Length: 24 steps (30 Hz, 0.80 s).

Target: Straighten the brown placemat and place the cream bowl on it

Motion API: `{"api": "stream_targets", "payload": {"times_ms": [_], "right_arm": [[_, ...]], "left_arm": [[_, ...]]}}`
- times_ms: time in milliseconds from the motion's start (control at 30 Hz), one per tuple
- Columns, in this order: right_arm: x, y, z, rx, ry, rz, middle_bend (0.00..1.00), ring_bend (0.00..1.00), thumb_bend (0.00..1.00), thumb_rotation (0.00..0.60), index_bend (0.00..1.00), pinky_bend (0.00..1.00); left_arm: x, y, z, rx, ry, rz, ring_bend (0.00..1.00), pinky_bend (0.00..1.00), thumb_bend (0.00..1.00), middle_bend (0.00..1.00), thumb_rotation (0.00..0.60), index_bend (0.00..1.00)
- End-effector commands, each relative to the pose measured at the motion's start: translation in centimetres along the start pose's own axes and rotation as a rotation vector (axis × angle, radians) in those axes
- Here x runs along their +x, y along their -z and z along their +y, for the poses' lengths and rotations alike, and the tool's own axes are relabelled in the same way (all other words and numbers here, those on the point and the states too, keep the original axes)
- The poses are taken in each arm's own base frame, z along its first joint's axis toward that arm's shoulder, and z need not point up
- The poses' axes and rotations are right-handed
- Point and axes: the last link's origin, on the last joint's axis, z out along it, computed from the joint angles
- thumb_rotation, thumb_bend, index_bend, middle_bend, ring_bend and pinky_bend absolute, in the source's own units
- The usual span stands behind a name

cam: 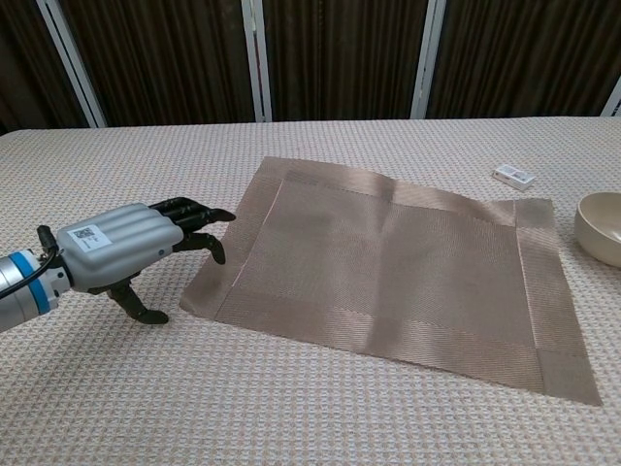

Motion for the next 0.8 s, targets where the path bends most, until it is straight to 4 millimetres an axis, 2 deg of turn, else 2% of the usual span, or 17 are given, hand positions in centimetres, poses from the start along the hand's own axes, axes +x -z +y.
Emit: {"api": "stream_targets", "payload": {"times_ms": [33, 267, 500, 800], "right_arm": [[0.0, -0.1, 0.0, -0.003, 0.003, -0.002, 0.00, 0.00, 0.00, 0.600, 0.00, 0.00], [0.1, 0.0, 0.1, -0.014, 0.009, 0.000, 0.00, 0.00, 0.00, 0.600, 0.00, 0.00], [0.2, 0.1, 0.1, -0.017, 0.009, -0.001, 0.00, 0.00, 0.00, 0.600, 0.00, 0.00], [0.5, 0.2, 0.1, -0.015, 0.006, 0.003, 0.00, 0.00, 0.00, 0.600, 0.00, 0.00]], "left_arm": [[-0.1, -0.8, 0.4, -0.015, 0.004, -0.003, 0.00, 0.00, 0.17, 0.00, 0.600, 0.29], [0.0, -2.0, 0.8, -0.031, 0.002, 0.002, 0.00, 0.00, 0.22, 0.00, 0.600, 0.31], [0.2, -2.1, 0.9, -0.041, -0.002, -0.007, 0.00, 0.00, 0.33, 0.00, 0.600, 0.36], [1.0, -1.9, 1.0, -0.050, -0.016, -0.017, 0.00, 0.00, 0.36, 0.00, 0.600, 0.38]]}}
